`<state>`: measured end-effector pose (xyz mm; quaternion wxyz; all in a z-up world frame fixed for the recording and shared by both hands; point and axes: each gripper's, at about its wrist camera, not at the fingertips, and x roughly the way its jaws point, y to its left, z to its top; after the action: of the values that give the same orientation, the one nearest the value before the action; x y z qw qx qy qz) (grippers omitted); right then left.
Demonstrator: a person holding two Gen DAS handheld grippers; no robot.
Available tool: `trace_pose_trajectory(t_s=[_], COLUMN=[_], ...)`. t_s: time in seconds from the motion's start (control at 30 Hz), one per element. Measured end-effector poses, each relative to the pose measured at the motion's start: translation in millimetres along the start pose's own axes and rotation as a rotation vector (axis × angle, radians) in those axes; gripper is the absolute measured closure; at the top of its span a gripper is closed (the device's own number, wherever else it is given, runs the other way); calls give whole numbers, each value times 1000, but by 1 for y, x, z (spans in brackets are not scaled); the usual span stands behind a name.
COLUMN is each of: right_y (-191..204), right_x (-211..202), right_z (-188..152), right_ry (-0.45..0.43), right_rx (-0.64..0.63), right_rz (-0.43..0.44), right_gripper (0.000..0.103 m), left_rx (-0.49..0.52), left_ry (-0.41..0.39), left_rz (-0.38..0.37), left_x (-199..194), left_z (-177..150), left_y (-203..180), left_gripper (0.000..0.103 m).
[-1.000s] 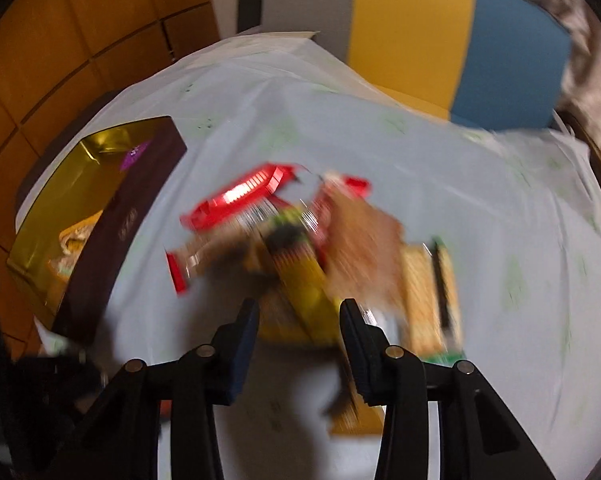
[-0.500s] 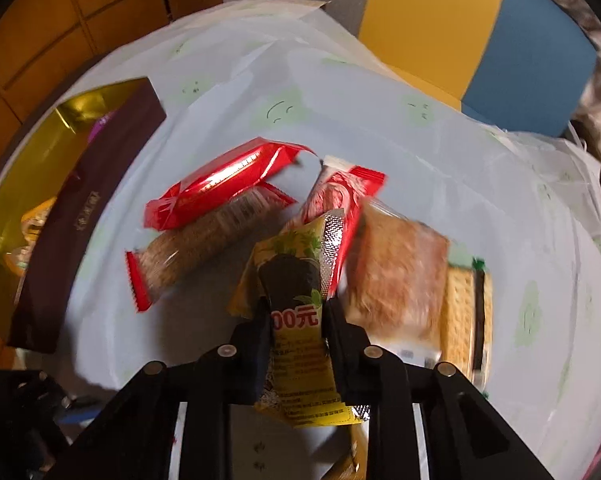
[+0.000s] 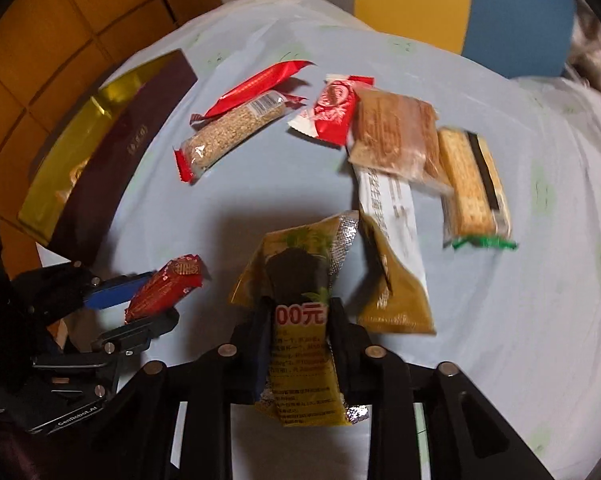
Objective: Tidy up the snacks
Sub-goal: 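Hold the red bar in the left tool while the right tool grasps the yellow-green bag, then lower the red bar into the gold tray and open the left tool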
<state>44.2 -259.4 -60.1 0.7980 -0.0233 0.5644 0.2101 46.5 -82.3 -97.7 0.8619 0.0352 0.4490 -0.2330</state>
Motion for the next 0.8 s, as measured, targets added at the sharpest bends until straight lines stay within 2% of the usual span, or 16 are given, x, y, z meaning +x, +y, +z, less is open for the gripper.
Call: trace_pose_trajectory(t_s=[0.2, 0.4, 0.5, 0.7, 0.8], right_y=[-7, 2, 2, 2, 7], right_x=[-1, 3, 1, 0, 8], right_z=[-6, -8, -10, -11, -8], right_ry=[-16, -35, -43, -50, -51], right_rx=[10, -34, -34, -48, -45], right_rz=[-16, -69, -75, -84, -81], right_gripper=[74, 73, 73, 73, 73], left_rx=[3, -16, -22, -102, -190], left_ry=[11, 18, -6, -65, -110], left_rz=[11, -19, -36, -60, -49], left_x=[2, -2, -13, -43, -66], left_z=[4, 7, 10, 22, 31], left_y=[0, 3, 1, 19, 44], left_gripper=[75, 76, 76, 76, 76])
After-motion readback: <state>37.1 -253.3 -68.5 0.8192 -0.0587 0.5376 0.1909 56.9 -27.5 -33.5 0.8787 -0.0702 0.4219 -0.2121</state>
